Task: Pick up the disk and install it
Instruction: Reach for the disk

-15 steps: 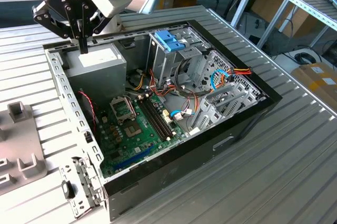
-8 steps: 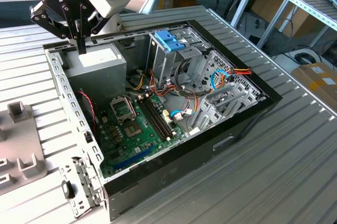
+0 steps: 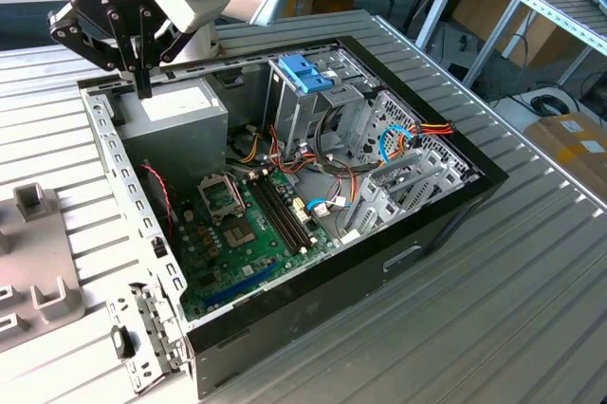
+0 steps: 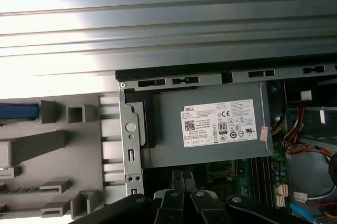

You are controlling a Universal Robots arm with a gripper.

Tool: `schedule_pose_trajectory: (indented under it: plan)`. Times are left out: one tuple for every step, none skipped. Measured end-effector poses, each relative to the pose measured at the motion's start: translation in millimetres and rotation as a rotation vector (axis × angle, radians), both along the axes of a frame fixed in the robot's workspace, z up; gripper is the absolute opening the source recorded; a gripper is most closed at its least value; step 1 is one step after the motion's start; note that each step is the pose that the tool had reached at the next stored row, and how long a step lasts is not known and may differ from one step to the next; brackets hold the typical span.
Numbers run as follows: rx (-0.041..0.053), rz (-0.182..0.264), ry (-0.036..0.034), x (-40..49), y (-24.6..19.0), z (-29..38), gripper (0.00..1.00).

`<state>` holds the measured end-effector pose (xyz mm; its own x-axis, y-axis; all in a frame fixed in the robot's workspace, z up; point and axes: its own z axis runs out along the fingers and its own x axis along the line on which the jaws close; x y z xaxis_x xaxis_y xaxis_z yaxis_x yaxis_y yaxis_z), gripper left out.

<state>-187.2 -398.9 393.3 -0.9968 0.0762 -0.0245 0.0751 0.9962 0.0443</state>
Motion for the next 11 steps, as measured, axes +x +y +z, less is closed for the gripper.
schedule_pose_trajectory:
  plan:
    - [0.0000, 0.000, 0.0000, -0.4, 0.0, 0.0, 0.10]
    - [0.0000, 0.000, 0.0000, -1.0, 0.0, 0.0, 0.10]
    - [0.0001, 0.000, -0.0001, -1.3, 0.0, 0.0, 0.10]
    - [0.0001, 0.000, -0.0001, -1.6, 0.0, 0.0, 0.10]
    - [0.0000, 0.000, 0.0000, -2.0, 0.0, 0.0, 0.10]
    - [0.0001, 0.000, 0.0000, -2.3, 0.0, 0.0, 0.10]
    - [0.0000, 0.000, 0.0000, -2.9, 0.0, 0.0, 0.10]
    - [0.0001, 0.000, 0.0000, -3.2, 0.0, 0.0, 0.10]
    - [0.0000, 0.000, 0.0000, -3.5, 0.0, 0.0, 0.10]
    - [0.0000, 0.000, 0.0000, -3.8, 0.0, 0.0, 0.10]
    - [0.0001, 0.000, 0.0000, -4.0, 0.0, 0.0, 0.10]
